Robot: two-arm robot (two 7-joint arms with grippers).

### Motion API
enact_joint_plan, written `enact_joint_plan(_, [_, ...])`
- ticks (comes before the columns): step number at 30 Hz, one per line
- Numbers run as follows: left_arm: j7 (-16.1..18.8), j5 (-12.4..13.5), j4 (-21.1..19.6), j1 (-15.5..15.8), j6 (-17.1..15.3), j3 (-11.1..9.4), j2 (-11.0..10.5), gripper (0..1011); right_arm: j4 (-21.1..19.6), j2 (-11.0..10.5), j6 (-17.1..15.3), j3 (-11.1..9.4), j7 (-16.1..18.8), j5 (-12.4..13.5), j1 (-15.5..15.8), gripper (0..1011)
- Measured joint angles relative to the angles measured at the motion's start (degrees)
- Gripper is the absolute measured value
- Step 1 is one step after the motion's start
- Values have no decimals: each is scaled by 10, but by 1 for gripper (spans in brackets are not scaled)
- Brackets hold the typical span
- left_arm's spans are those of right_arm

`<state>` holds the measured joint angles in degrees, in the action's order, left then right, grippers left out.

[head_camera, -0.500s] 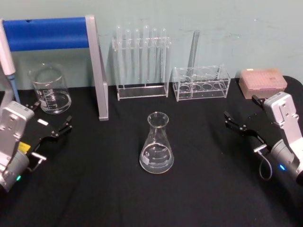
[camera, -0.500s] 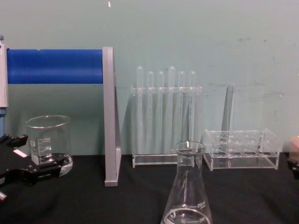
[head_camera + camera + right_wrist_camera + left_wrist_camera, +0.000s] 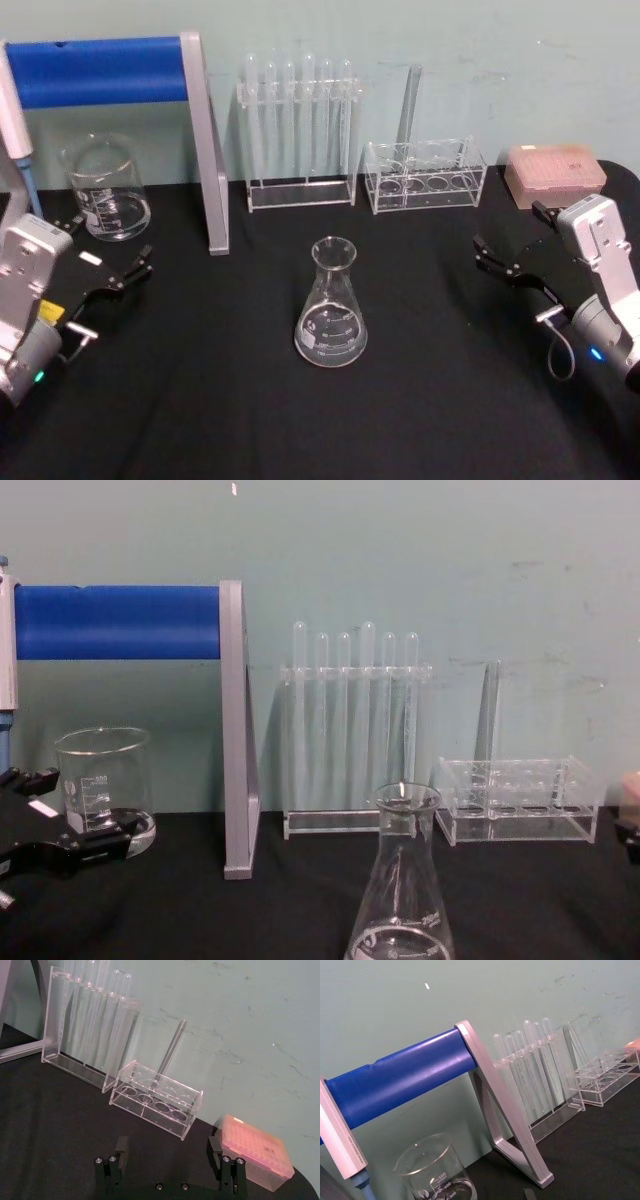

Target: Grasp the erlenmeyer flask with one hand, shake it three times, then place it back.

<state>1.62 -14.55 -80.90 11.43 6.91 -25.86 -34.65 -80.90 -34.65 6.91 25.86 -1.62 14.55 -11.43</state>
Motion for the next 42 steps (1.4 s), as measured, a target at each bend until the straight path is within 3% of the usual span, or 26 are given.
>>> enact_joint_plan(42, [0,0,0,0,0,0,0,1001,0,0,0,0,0,0,0,1002])
